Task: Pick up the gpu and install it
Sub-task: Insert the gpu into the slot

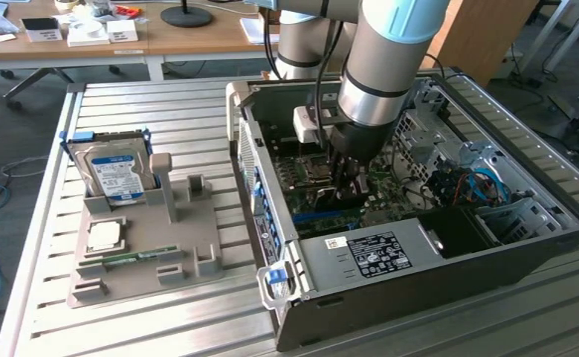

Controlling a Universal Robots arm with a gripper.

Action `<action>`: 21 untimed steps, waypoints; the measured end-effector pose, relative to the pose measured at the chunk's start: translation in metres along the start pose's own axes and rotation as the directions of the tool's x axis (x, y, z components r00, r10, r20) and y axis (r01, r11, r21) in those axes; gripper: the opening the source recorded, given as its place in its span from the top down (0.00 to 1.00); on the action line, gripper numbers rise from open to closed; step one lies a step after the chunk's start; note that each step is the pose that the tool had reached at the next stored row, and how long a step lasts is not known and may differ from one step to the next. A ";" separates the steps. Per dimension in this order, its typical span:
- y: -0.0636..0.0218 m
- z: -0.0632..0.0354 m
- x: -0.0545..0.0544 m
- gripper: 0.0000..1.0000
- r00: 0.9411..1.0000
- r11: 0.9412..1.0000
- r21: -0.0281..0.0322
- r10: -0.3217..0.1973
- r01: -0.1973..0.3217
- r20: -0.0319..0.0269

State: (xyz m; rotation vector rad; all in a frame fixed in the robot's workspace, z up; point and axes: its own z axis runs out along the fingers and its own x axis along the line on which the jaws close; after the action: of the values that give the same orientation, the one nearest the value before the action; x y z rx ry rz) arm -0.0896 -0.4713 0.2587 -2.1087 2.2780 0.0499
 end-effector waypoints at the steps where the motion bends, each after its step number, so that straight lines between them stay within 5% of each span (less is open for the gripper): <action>1: 0.0000 0.0001 0.000 0.73 1.000 1.000 0.000 0.000 0.000 0.000; 21: 0.0005 0.0033 -0.001 0.73 1.000 1.000 -0.002 0.000 0.000 0.000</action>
State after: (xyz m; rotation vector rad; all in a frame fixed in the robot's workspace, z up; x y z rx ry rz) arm -0.0899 -0.4704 0.2555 -2.1096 2.2791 0.0519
